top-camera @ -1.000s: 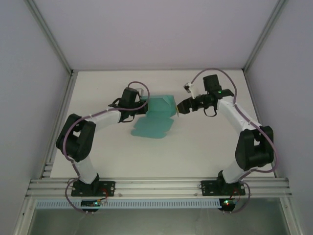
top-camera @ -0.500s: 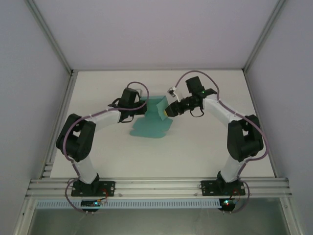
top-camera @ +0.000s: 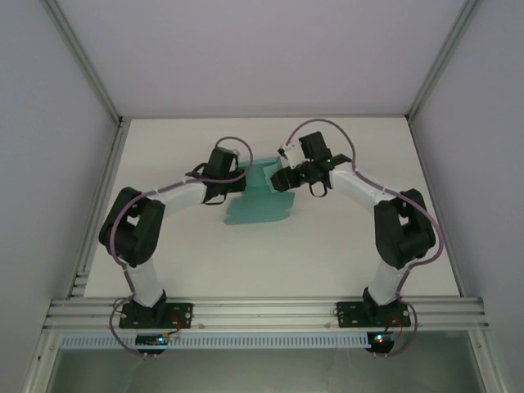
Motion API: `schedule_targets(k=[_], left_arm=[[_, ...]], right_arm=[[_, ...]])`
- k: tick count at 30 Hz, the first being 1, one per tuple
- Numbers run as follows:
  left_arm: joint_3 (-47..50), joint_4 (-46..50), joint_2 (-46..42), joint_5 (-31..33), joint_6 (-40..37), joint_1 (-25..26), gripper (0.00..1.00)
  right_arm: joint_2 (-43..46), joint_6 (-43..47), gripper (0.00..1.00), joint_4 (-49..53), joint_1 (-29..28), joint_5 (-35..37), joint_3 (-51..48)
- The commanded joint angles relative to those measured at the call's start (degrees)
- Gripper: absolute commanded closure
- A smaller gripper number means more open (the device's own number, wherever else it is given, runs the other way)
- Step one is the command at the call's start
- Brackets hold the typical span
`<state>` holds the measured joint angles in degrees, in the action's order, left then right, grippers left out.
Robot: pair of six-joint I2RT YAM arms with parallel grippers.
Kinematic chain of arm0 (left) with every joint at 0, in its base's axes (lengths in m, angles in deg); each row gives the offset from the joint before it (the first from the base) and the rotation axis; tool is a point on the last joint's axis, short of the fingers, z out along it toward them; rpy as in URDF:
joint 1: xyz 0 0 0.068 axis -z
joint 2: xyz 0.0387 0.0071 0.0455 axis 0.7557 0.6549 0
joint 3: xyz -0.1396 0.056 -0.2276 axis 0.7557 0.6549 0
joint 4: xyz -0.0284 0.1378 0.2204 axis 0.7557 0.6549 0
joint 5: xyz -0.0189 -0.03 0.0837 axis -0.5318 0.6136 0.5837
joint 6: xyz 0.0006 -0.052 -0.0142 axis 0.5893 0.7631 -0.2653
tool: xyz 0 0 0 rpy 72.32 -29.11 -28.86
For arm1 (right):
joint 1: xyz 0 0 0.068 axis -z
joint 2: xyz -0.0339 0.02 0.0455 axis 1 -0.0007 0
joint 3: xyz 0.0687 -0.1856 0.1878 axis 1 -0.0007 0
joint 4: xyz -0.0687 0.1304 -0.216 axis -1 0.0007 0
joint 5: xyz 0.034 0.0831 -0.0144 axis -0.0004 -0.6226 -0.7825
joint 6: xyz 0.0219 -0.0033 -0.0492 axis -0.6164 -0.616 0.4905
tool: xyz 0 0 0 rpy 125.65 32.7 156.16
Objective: Assemble paper box
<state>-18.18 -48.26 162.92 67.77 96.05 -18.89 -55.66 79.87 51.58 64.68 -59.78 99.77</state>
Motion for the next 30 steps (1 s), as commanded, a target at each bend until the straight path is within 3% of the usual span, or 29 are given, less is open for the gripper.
schedule_targets(k=[1, 12, 15, 20, 25, 30], left_arm=[[-1.7, 2.3, 1.1, -2.1, -0.7, 2.9, 1.0], [-3.9, 4.6, 4.4, -5.8, -1.8, 4.8, 1.0], [-5.2, 6.3, 5.3, -5.5, -2.0, 5.1, 1.0], [-6.3, 8.4, 5.6, -2.7, -0.2, 5.5, 1.0], [-8.3, 11.9, 5.6, 1.0, 4.0, 5.8, 1.0], [-10.8, 14.9, 6.1, 3.4, 6.3, 6.2, 1.0]], right_arm=[[-2.7, -1.6, 0.39, -4.5, -0.1, 3.6, -1.4], [-9.0, -4.1, 0.51, -14.2, 0.1, 7.1, -3.8], [-11.0, -4.3, 0.64, -14.8, -0.1, 10.5, -3.8], [-10.8, -7.6, 0.95, -16.7, -0.5, 25.4, -5.7], [-12.8, -16.4, 0.99, -8.6, -1.2, 49.6, -2.4], [-18.4, -26.3, 1.0, 2.2, -1.9, 66.4, 3.9]])
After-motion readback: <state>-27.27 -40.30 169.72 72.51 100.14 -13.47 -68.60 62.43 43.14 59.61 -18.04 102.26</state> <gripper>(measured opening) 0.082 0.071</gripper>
